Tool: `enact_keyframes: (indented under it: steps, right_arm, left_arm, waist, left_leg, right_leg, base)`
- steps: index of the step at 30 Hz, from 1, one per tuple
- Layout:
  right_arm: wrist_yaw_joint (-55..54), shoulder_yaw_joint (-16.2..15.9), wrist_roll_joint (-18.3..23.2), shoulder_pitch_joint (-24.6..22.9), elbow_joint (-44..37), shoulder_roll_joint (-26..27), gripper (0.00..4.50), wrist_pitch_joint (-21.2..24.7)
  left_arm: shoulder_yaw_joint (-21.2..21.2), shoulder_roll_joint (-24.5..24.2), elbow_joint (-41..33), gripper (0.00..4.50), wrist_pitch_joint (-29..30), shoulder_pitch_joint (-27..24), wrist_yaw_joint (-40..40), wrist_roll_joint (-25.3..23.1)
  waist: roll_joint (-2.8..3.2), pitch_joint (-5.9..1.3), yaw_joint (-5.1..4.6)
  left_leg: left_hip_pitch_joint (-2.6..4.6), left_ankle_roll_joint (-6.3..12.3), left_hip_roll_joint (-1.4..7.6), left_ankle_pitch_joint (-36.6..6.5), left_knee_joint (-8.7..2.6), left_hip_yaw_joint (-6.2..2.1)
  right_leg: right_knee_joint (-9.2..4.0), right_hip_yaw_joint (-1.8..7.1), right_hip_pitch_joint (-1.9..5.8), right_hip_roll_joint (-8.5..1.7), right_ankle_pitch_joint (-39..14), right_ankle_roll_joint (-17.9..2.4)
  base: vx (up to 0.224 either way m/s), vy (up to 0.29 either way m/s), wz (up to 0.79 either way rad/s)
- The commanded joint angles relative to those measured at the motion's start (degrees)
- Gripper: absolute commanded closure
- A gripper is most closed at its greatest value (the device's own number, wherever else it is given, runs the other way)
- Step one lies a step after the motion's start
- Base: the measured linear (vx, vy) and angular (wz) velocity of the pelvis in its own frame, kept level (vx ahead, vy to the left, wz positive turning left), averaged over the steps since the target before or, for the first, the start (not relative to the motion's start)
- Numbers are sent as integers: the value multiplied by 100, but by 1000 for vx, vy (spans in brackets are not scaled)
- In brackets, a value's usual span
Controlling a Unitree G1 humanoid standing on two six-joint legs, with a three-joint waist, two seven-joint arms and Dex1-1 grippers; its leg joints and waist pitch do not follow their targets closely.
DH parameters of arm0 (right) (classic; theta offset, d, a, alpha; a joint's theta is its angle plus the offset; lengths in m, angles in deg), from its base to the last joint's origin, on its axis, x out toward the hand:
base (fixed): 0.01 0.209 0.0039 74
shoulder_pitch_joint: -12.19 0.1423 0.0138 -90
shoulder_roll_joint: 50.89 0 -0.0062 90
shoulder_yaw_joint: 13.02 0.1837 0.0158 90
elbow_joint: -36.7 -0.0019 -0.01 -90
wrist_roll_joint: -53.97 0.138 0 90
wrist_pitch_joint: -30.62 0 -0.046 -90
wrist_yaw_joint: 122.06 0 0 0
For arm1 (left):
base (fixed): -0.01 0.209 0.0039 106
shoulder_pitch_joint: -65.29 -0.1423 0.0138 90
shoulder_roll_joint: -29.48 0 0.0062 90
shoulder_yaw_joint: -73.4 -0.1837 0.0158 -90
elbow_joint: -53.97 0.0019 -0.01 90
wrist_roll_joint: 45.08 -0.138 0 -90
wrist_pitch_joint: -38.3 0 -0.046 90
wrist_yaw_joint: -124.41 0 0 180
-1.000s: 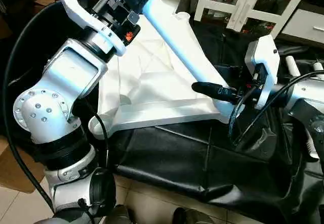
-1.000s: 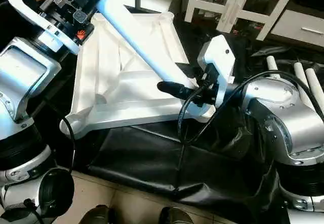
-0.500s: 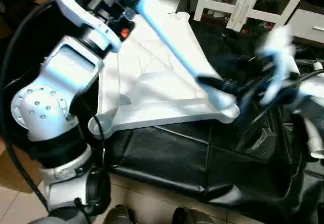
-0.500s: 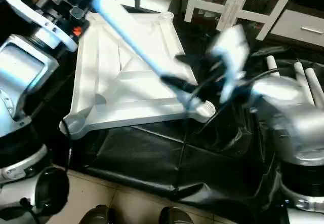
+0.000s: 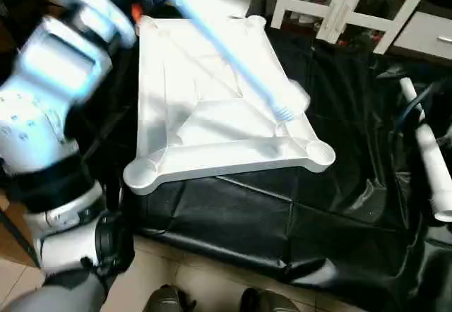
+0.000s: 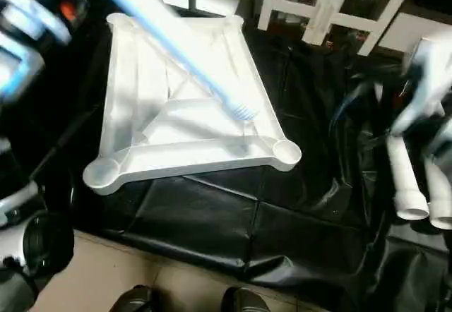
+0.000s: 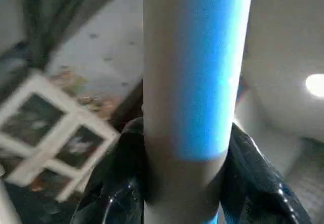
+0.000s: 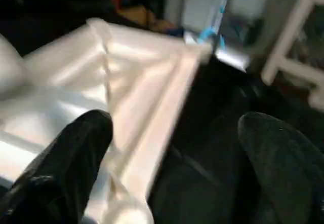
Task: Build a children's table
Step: Pick table leg
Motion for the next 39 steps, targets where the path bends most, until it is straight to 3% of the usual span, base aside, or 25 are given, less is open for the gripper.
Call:
enact_keyframes:
  steps: [1, 3, 7, 12, 17, 19, 22, 28, 33, 39]
  right_arm:
    - [-194, 198, -76, -209, 102, 123, 0, -241]
    - [-192, 251, 11, -400, -3, 261, 0, -250]
    - [95, 42, 137, -854, -479, 413, 0, -457]
    - [184, -90, 256, -1075, -778, 567, 0, -608]
    - [243, -108, 400, -1173, -975, 695, 0, -718]
    - [253, -107, 416, -1164, -991, 689, 0, -733]
    - [263, -110, 417, -1170, -995, 681, 0, -758]
    - [284, -181, 476, -1171, -1004, 657, 0, -785]
    - [310, -248, 541, -1158, -1094, 690, 0, -753]
    - [314, -316, 579, -1150, -1106, 677, 0, -784]
  left_arm:
    - [25, 35, -169, 289, -82, 181, 145, 415]
    - [47, 37, -254, 289, -91, 232, 201, 622]
    - [41, 15, -382, 289, -81, 276, 266, 960]
    - [9, -23, -435, 289, -114, 285, 236, 1170]
    - [-56, -103, -481, 289, -177, 243, 156, 1378]
    - [-89, -153, -492, 289, -177, 217, 86, 1324]
    - [-178, -245, -438, 289, -123, 179, -180, 1110]
    - [-479, -527, -83, 289, 33, 226, -1036, 407]
    - [-522, -633, 24, 289, -25, 297, -1611, 95]
    - [-486, -624, 232, 289, -64, 371, -1879, -45]
  waist:
    - [-46, -373, -34]
    - [-49, -354, -59]
    - [-39, -315, -107]
    - [-19, -274, -163]
    - [0, -300, -177]
    - [-7, -308, -184]
    - [4, -294, -186]
    - [-4, -267, -201]
    - [-18, -280, -214]
    - [-16, -265, -215]
  left_leg:
    - [93, 383, 264, 193, -409, -106]
    - [88, 371, 257, 101, -421, -111]
    - [78, 394, 275, 23, -438, -125]
    - [96, 419, 300, 5, -470, -138]
    - [119, 552, 311, 381, -464, -135]
    - [119, 655, 314, 580, -452, -134]
    - [119, 688, 323, 560, -456, -132]
    - [131, 435, 321, 201, -489, -138]
    - [119, 479, 305, 486, -466, -137]
    - [125, 512, 311, 516, -463, -141]
  right_leg:
    - [-376, 303, 401, -423, -654, -1261]
    - [-391, 297, 401, -414, -790, -1237]
    - [-414, 293, 392, -419, -885, -1180]
    - [-437, 290, 364, -422, -998, -1142]
    - [-382, 289, 372, -411, -390, -1293]
    - [-351, 291, 381, -416, -100, -1377]
    - [-355, 290, 380, -423, -131, -1415]
    - [-429, 297, 374, -430, -836, -1107]
    - [-373, 302, 385, -422, -289, -1213]
    - [-373, 297, 376, -431, -361, -1245]
  base:
    - [0, 0, 0]
    - [0, 0, 0]
    - [0, 0, 0]
    - [0, 0, 0]
    - [0, 0, 0]
    - [0, 0, 0]
    - [0, 0, 0]
    - [0, 0, 0]
    - [0, 0, 0]
    - [0, 0, 0]
